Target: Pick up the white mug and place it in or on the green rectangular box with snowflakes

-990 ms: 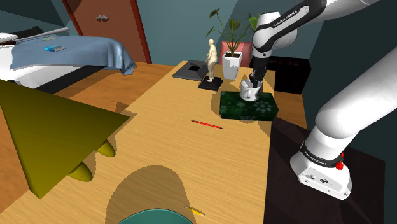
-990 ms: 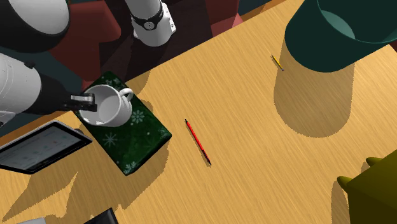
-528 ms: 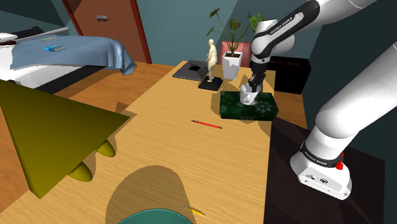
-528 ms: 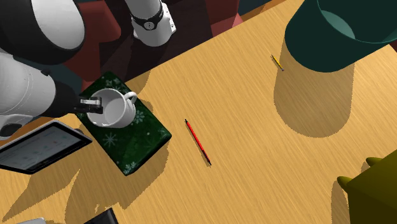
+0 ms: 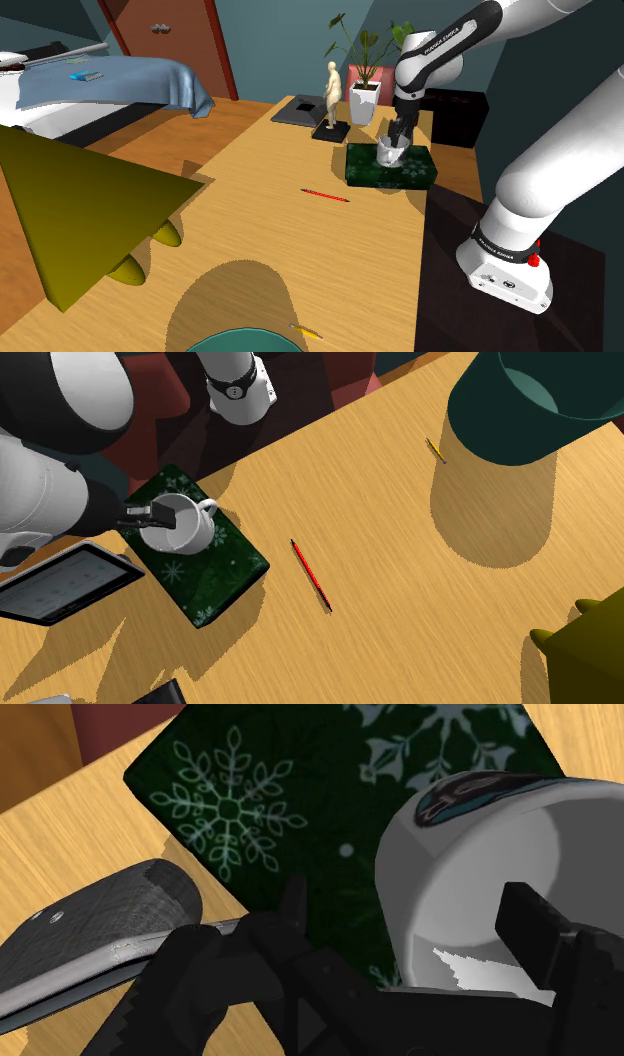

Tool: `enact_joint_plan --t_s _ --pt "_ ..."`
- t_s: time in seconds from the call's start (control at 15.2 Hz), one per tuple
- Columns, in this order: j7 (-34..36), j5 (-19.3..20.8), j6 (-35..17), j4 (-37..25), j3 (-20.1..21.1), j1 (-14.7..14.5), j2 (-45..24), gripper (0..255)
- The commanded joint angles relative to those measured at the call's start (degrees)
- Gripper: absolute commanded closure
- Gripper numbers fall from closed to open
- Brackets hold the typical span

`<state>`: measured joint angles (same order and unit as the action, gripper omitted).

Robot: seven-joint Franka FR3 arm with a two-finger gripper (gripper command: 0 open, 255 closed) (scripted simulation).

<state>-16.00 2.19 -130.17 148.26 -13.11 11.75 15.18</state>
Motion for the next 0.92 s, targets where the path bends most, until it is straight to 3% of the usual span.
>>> enact_joint_plan --t_s 0.0,0.13,0.4,0.86 --pt "0.0 0.0 0.0 0.0 0.0 0.0 0.0 0" --pt "0.0 0.0 0.0 0.0 0.0 0.0 0.0 0" --pt "0.6 0.6 8.4 -4.3 0.5 0.3 4.2 0" --pt "0.6 0.6 8.4 -4.3 0.5 0.3 4.2 0"
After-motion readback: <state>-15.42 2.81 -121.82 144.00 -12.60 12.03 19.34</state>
